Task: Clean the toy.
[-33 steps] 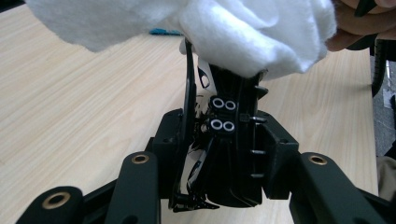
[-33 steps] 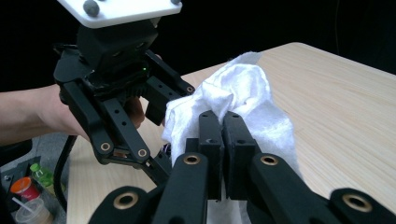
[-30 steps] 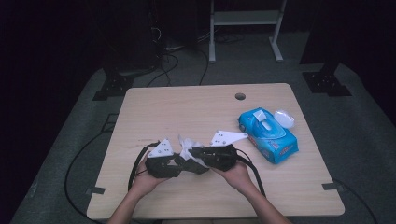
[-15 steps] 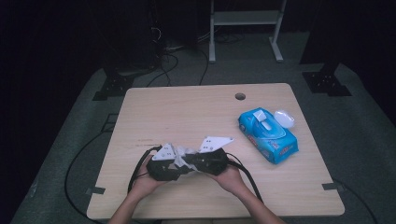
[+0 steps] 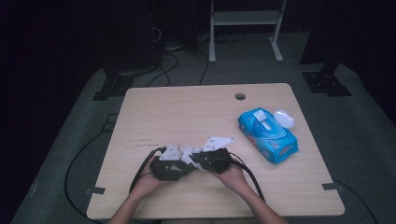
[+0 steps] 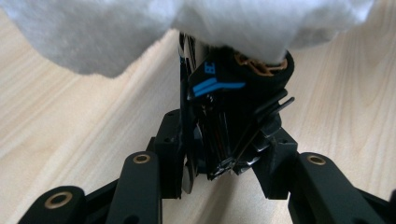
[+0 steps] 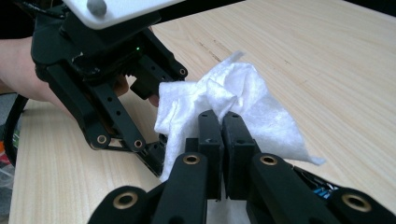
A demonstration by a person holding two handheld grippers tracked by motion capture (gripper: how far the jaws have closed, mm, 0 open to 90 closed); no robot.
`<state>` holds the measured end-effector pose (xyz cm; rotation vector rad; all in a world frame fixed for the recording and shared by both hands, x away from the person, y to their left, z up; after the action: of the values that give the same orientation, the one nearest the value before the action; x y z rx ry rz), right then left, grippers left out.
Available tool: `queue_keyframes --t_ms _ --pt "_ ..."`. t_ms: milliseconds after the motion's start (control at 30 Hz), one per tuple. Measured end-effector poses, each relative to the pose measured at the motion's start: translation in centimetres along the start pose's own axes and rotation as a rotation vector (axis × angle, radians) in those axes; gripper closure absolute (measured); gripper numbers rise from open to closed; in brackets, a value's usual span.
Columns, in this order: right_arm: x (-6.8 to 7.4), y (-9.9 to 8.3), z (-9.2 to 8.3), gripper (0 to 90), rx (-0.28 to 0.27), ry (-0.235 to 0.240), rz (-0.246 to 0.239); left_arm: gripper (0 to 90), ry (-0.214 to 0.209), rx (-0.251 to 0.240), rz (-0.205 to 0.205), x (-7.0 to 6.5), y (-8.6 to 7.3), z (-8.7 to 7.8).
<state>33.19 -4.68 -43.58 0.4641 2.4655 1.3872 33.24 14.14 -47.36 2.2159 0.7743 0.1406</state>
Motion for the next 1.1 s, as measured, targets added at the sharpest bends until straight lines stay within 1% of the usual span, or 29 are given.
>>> queue_keyframes --t_ms 133,300,400,433,467,533,567,700,767,867,933,1000,1100 --pt "0.1 -0.2 0.4 86.9 0.0 -0.006 -0.003 58.5 0.009 0.021 0.006 0.1 -0.2 0.1" --pt "0.4 -0.3 0.8 86.8 0.009 -0.018 -0.021 56.7 0.026 0.038 0.033 -0.1 -0.5 0.0" --pt "0.5 -0.4 0.9 86.8 0.006 -0.024 -0.024 56.1 0.023 0.008 0.028 -0.2 -0.4 -0.6" --pt "0.6 -0.4 0.9 86.8 0.005 -0.023 -0.022 55.7 0.026 0.002 0.037 -0.3 -0.3 -0.8" --pt "0.6 -0.4 0.9 86.8 0.006 -0.02 -0.022 55.7 0.023 -0.01 0.032 -0.4 -0.1 -1.0" --pt "0.6 -0.4 0.8 86.7 0.011 -0.013 -0.025 55.4 0.024 -0.03 0.035 -0.6 0.3 -1.2" --pt "0.6 -0.4 0.8 86.8 0.011 -0.01 -0.023 54.9 0.028 -0.037 0.05 -0.7 0.6 -1.3" --pt "0.4 -0.5 0.5 86.7 0.017 -0.009 -0.02 57.6 0.044 -0.016 0.091 -1.0 1.2 -1.0" --pt "0.2 -0.6 0.2 86.6 0.018 -0.016 -0.018 58.2 0.043 -0.008 0.094 -1.0 1.3 -1.0" --pt "-0.5 -1.1 -0.5 86.6 0.025 -0.042 -0.01 58.3 0.044 -0.005 0.096 -1.0 1.4 -1.0" --pt "-1.2 -1.5 -1.0 86.6 0.026 -0.066 0.0 58.4 0.046 -0.005 0.096 -1.1 1.4 -1.0" --pt "-2.1 -2.0 -1.7 86.6 0.023 -0.085 0.026 58.4 0.048 -0.003 0.098 -1.1 1.4 -1.0" --pt "-3.2 -2.7 -2.8 86.6 0.033 -0.124 0.041 58.4 0.043 -0.002 0.095 -1.0 1.4 -1.0"
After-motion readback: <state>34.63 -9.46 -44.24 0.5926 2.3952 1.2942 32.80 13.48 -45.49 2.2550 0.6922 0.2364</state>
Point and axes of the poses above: each handheld gripper's, and its own axes: z roughly forward along the jaws, y roughly out of its top, x roughly to its left, the point moved 2 cm from there along z, roughly forward along the jaws, and after that the axes turned 10 degrees about -z, right-handed, at the moved point
